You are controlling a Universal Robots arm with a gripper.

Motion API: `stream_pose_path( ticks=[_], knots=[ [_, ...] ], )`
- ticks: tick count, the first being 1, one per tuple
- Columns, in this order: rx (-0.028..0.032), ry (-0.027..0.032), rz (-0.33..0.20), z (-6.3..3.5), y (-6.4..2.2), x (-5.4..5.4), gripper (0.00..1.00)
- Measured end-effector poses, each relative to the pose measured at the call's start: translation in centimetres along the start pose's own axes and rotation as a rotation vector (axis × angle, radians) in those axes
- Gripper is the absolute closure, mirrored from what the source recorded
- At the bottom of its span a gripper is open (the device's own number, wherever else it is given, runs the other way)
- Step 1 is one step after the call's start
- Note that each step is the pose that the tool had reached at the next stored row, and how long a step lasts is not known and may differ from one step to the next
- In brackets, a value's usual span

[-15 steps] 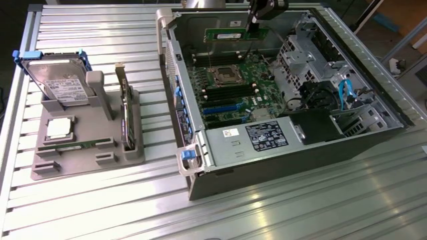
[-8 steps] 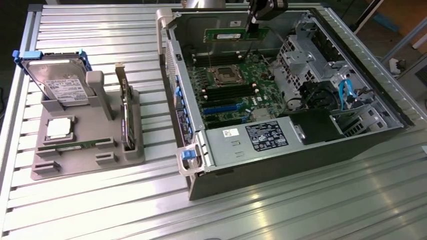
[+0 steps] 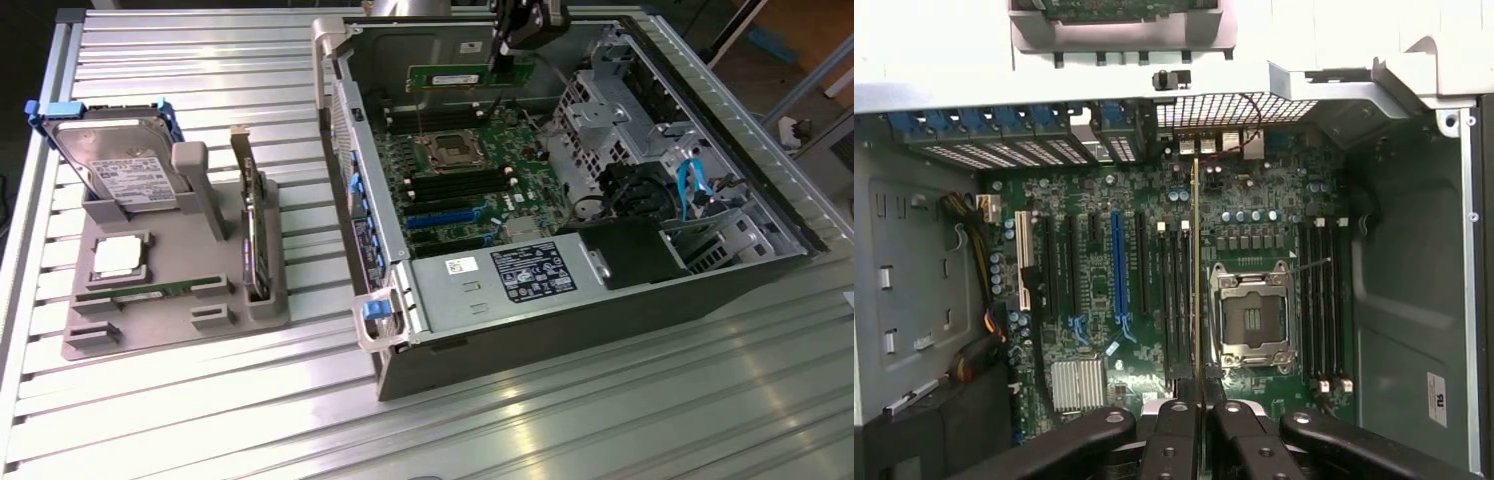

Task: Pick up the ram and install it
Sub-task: 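Insert the ram into the slot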

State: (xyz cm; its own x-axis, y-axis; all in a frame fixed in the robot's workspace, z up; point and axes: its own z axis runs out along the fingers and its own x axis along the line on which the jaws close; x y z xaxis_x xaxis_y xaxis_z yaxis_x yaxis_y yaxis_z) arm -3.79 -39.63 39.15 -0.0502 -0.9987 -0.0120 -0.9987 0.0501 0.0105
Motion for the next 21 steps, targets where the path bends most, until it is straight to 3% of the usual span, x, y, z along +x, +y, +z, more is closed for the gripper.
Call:
stream_pose_path(
  ticks=[3,11,21],
  knots=[
    [0.0001,-0.0001,0.0,0.96,-0.02,0.0,0.88],
    [0.0,0.0,0.0,2.34,-0.04,0.1,0.88],
    [0.0,0.0001,0.0,5.56,-0.08,0.1,0.88]
  ],
)
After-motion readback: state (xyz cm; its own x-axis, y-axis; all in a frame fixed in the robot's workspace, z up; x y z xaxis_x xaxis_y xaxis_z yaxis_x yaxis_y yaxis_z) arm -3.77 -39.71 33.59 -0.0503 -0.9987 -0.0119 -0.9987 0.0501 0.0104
